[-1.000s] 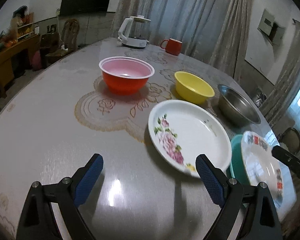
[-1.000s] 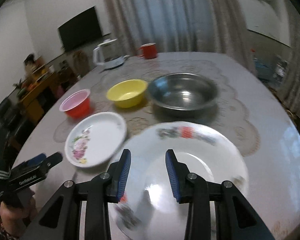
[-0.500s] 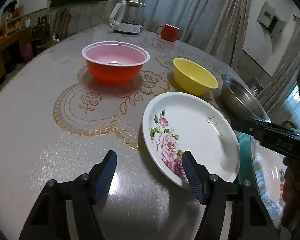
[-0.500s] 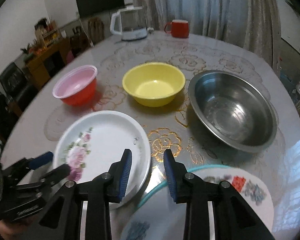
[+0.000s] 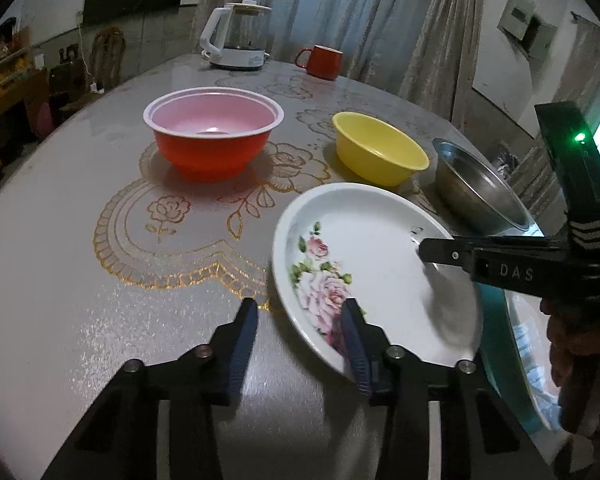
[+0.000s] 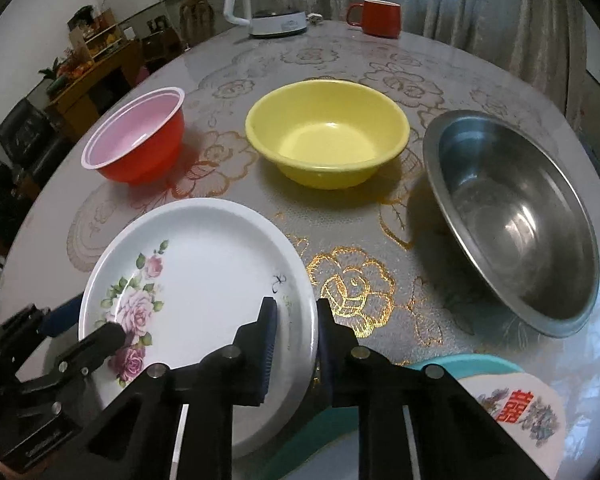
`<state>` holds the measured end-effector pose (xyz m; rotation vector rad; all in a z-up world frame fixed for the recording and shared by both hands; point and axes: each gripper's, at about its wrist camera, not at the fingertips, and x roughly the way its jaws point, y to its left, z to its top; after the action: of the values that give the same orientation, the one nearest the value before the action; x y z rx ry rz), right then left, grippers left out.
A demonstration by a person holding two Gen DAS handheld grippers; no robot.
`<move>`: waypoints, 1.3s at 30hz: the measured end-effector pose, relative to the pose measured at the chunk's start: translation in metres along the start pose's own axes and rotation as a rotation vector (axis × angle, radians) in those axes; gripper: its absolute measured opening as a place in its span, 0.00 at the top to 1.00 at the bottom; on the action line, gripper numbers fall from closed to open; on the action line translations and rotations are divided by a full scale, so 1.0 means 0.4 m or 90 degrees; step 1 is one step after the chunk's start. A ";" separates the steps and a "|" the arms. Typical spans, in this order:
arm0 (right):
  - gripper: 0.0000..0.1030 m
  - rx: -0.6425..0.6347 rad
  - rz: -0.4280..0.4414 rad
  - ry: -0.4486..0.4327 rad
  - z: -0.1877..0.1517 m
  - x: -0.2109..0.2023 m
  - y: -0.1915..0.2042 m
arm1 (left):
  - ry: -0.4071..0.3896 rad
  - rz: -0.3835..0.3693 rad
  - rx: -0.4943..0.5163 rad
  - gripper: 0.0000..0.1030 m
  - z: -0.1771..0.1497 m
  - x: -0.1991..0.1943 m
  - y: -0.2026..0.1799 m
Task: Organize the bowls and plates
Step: 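Grasp the rim of the white rose plate with both tools, then carry the rose plate with both tools and lower it onto the large plate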
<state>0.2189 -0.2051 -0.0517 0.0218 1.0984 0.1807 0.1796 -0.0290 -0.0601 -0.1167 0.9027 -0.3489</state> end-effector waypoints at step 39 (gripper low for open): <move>0.82 -0.042 0.083 -0.101 -0.163 -0.036 0.190 | -0.060 0.080 0.101 0.59 -0.104 -0.115 0.078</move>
<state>0.1444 -0.1370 -0.0606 0.0475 0.9330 0.3268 0.1286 0.0181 -0.0587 0.0689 0.7817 -0.2935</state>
